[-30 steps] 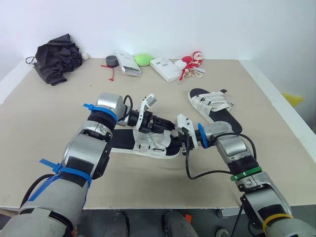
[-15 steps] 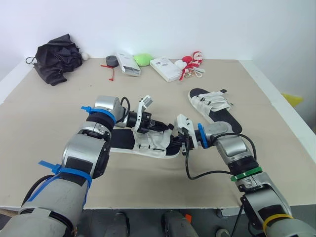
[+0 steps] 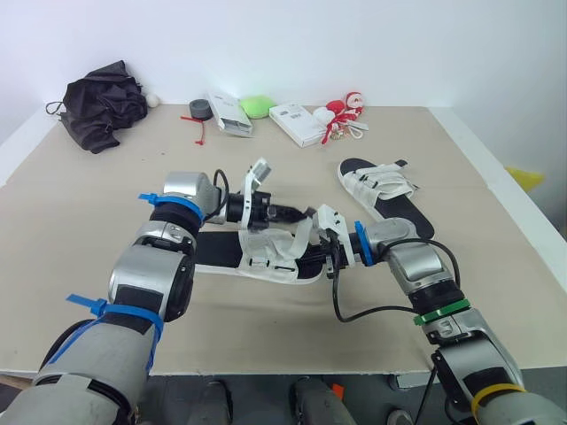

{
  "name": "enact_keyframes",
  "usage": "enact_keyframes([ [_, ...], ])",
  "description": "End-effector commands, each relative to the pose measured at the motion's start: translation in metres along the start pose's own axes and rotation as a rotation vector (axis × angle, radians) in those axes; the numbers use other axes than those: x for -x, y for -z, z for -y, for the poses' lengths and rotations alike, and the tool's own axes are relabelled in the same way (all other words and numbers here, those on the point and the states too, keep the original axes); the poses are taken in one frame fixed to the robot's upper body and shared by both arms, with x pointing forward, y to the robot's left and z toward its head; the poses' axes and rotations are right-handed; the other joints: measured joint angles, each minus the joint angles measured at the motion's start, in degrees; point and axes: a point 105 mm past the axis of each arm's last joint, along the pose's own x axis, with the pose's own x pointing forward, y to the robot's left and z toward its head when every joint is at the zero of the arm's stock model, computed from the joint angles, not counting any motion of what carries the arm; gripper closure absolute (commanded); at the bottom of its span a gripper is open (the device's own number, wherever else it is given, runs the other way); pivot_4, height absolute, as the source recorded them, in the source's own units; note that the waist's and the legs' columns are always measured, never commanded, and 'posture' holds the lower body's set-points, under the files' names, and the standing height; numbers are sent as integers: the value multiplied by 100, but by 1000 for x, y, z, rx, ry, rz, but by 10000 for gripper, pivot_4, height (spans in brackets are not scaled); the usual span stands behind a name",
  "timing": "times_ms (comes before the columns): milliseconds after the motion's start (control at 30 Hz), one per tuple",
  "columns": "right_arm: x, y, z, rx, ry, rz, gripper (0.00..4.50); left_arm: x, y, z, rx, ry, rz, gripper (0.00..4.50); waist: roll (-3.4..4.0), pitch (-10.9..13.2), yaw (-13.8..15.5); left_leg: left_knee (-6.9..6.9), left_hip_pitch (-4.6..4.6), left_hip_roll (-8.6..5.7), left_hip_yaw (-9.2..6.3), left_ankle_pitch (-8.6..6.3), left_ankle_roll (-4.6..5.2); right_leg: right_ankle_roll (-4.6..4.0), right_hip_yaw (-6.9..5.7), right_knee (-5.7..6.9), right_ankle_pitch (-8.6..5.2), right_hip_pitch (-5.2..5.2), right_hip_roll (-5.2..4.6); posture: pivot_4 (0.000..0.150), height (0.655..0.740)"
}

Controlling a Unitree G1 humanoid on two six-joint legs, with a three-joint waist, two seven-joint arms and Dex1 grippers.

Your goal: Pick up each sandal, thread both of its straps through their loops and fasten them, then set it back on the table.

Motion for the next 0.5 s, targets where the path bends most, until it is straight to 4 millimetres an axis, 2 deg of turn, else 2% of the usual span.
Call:
enact_keyframes([
  [33,-4,40,-5,-122,12,-115,45000,17,-27,32,-172,139,187,44545,1,0,-1,0,0,1,0,0,0,0,0,0,0,0,0,1500,7380],
  [200,-2,41,-4,-124,9,-118,45000,41,-11,62,-337,247,342,44545,7,-3,5,-4,12,4,7,-2,-3,1,12,1,0,8,-2,1500,7380],
  [300,-3,41,-4,-123,2,-122,45000,53,9,91,-552,299,388,44545,6,-3,21,-2,10,3,3,0,-5,0,7,1,2,9,-2,1500,7380],
  [500,-4,41,-3,-113,-18,-137,45000,52,49,118,-896,317,327,44545,5,-2,65,1,31,3,7,2,-10,-1,11,0,4,29,-4,1500,7380],
])
